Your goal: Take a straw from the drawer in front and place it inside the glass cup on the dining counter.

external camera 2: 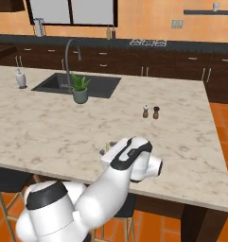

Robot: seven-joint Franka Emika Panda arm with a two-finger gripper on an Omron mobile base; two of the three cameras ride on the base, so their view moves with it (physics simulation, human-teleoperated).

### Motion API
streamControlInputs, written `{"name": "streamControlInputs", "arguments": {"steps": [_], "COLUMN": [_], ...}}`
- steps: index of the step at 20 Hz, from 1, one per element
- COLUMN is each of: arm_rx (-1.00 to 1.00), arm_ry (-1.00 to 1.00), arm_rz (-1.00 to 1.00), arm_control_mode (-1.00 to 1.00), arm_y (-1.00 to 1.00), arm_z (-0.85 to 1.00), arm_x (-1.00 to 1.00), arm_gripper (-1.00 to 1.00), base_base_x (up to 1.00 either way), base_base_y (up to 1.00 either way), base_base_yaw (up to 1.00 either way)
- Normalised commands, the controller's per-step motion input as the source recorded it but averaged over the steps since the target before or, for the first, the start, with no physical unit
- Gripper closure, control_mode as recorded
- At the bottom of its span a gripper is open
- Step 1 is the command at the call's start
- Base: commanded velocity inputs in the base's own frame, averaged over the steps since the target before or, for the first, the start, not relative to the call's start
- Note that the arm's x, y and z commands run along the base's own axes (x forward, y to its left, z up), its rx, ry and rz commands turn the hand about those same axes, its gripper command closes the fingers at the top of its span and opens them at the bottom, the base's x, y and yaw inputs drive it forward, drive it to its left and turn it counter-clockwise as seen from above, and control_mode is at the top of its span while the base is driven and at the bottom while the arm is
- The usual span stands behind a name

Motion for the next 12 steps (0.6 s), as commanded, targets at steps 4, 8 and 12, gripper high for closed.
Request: {"name": "streamControlInputs", "arguments": {"steps": [4,8,12], "arm_rx": [-0.02,-0.06,-0.18], "arm_ry": [-0.04,-0.09,-0.08], "arm_rz": [0.00,0.00,0.00], "arm_control_mode": [-1.00,-1.00,-1.00], "arm_y": [-0.02,0.00,0.14], "arm_z": [0.61,0.91,1.00], "arm_x": [-0.10,-0.30,-0.52], "arm_gripper": [-1.00,-1.00,-1.00], "base_base_x": [0.00,0.00,0.00], "base_base_y": [0.00,0.00,0.00], "base_base_yaw": [0.00,0.00,0.00]}}
